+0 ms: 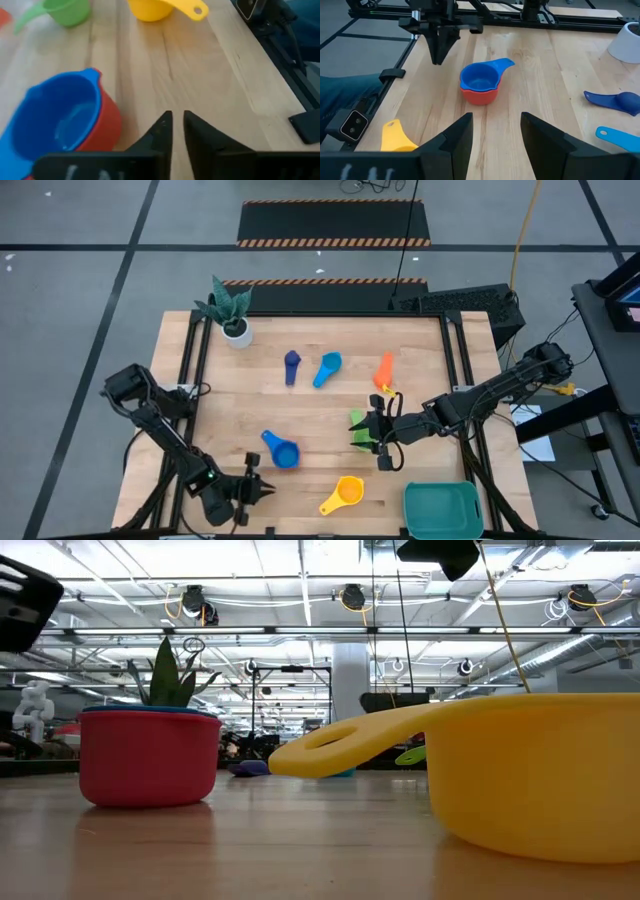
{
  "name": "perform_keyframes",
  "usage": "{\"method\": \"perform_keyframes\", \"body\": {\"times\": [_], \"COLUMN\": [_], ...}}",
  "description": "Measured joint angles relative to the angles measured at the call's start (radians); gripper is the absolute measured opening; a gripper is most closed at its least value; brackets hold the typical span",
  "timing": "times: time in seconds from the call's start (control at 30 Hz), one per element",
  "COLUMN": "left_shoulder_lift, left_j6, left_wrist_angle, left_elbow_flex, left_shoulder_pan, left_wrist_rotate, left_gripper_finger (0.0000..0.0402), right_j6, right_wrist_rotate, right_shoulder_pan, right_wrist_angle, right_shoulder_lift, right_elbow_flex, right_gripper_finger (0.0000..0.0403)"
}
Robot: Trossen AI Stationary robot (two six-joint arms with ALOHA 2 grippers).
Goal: Nest measuring cups in basket
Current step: Adjust the stacked measuring cups
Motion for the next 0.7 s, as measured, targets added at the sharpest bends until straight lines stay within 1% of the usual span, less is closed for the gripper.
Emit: {"method": "perform_keyframes", "body": {"times": [0.1,0.17,0.33,0.43,0.53,0.7], "left_shoulder_lift": [0.036,0.070,0.121,0.127,0.127,0.127], "left_j6": [0.039,0.043,0.044,0.048,0.051,0.078], "left_wrist_angle": [0.042,0.061,0.061,0.058,0.050,0.038], "left_elbow_flex": [0.000,0.001,0.001,0.001,0.001,0.001], "left_shoulder_pan": [0.026,0.049,0.096,0.125,0.159,0.225], "left_wrist_rotate": [0.050,0.078,0.067,0.051,0.040,0.041], "left_gripper_finger": [0.0007,0.0006,0.0010,0.0004,0.0005,0.0004], "right_j6": [0.000,0.008,0.111,0.133,0.127,0.124], "right_wrist_rotate": [-0.001,-0.001,0.006,0.062,0.119,0.135], "right_shoulder_pan": [0.000,0.005,0.021,0.053,0.087,0.119], "right_wrist_angle": [-0.024,-0.081,-0.200,-0.205,-0.202,-0.203], "right_shoulder_lift": [-0.002,-0.020,-0.103,-0.144,-0.157,-0.158], "right_elbow_flex": [0.000,0.000,-0.001,0.000,0.000,0.000], "right_gripper_finger": [0.0160,0.0160,0.0160,0.0160,0.0160,0.0160]}}
